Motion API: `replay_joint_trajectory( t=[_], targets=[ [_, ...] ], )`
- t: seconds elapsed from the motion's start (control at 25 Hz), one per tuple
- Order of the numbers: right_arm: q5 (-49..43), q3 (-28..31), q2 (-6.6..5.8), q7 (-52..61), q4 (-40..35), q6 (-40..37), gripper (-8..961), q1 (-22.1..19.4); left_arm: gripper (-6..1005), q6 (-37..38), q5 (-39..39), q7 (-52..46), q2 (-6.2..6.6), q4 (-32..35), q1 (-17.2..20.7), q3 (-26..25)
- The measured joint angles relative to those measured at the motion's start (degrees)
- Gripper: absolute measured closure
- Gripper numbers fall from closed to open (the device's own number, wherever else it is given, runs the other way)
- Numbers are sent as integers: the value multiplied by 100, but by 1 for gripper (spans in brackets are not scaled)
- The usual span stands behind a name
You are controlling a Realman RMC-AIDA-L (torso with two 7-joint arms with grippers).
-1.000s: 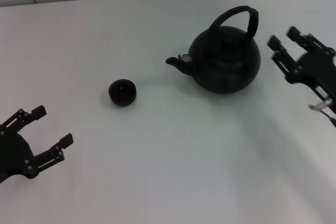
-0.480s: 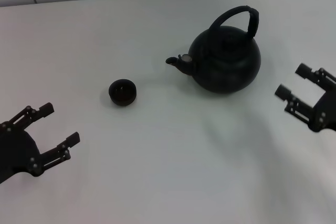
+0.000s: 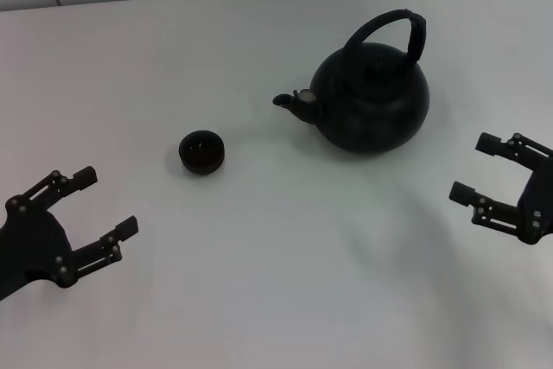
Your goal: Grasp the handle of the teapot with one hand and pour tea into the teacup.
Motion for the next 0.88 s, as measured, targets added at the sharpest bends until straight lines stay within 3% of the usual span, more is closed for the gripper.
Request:
replay_joint_trajectory(
  t=[0.16, 0.88],
  targets=[
    [-270, -19, -63, 76, -71, -2, 161, 176, 151, 14, 10, -52, 26, 2, -58, 65],
    [-608, -17, -64, 135, -95, 114, 161, 477, 152, 127, 9, -152, 81, 14, -89, 220]
  ],
)
